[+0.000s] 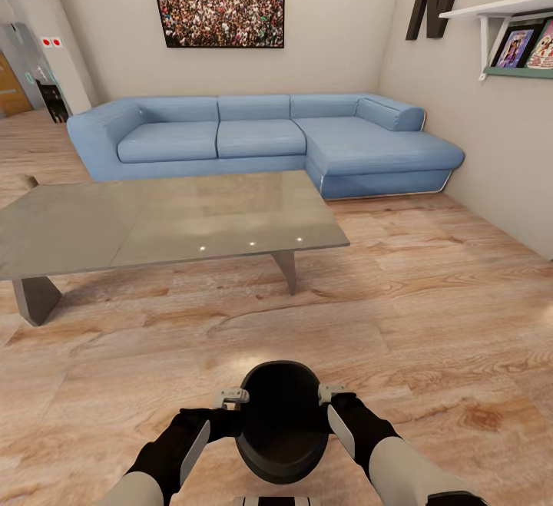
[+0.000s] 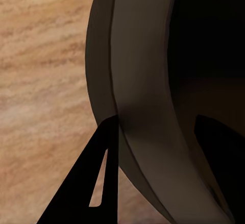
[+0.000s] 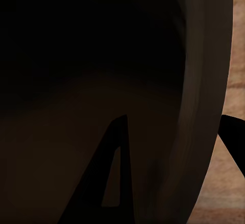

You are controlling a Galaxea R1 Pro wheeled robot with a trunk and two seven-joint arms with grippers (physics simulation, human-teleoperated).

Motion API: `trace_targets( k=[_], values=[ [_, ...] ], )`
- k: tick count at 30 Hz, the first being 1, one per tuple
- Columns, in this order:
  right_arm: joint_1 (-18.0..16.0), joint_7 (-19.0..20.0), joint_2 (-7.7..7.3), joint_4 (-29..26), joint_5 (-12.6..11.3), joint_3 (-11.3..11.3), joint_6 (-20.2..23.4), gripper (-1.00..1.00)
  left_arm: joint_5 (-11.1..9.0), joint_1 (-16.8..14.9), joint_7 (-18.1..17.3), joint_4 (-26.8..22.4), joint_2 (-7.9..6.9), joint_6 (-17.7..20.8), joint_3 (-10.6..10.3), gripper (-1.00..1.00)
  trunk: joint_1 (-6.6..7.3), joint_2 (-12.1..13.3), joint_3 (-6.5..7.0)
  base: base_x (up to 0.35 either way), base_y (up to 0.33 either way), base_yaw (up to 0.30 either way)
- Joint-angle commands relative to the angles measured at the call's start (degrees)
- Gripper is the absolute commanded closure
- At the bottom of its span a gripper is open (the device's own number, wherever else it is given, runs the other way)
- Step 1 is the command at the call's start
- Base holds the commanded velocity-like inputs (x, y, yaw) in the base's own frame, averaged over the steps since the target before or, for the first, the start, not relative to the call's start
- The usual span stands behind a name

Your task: Place each of the two pumpkins and all three candles from the living room inside a cabinet in the living room (use any cabinet), then make sure every cabinet is closed, and position the cauldron so it is next to a table in the living room.

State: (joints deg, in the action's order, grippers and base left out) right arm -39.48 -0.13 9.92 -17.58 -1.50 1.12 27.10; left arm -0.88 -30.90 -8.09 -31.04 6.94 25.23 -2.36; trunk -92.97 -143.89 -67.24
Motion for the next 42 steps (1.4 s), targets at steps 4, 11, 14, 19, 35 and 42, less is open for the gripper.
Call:
trace_targets(
  k=[4, 11, 14, 19, 35, 42],
  values=[
    [0.05, -0.04, -0.02, -0.08, -0.09, 0.20, 0.32, 1.00, -1.67, -0.03, 0.05, -0.33, 0.00, 0.44, -0.45, 1.00, 0.01, -0.02, -0.05, 0.000, 0.000, 0.000],
    [0.04, -0.04, -0.05, -0.08, -0.09, 0.20, 0.32, 1.00, -1.73, -0.03, 0.08, -0.40, 0.04, 0.44, -0.45, 1.00, 0.01, -0.02, -0.05, 0.000, 0.000, 0.000],
    [0.03, -0.04, -0.02, -0.08, -0.12, 0.20, 0.32, 1.00, -1.82, -0.03, 0.09, -0.42, 0.08, 0.46, -0.45, 1.00, 0.01, -0.02, -0.05, 0.000, 0.000, 0.000],
    [0.02, -0.04, 0.00, -0.08, -0.09, 0.20, 0.32, 1.00, -1.98, -0.03, 0.04, -0.42, 0.06, 0.57, -0.45, 1.00, 0.01, -0.02, -0.05, 0.000, 0.000, 0.000],
    [0.03, 0.03, -0.06, -0.47, -0.16, 0.20, 0.03, 1.00, -2.02, -0.04, -0.09, -0.42, 0.09, 0.61, -0.45, 1.00, 0.42, 0.20, 3.50, 0.000, 0.000, 0.000],
    [0.02, 0.05, -0.02, -0.44, -0.10, 0.20, -1.35, 1.00, -2.02, -0.06, -0.08, -0.42, 0.13, 0.61, -0.45, 1.00, 0.60, 0.29, 5.05, 0.000, 0.000, 0.000]
  ],
)
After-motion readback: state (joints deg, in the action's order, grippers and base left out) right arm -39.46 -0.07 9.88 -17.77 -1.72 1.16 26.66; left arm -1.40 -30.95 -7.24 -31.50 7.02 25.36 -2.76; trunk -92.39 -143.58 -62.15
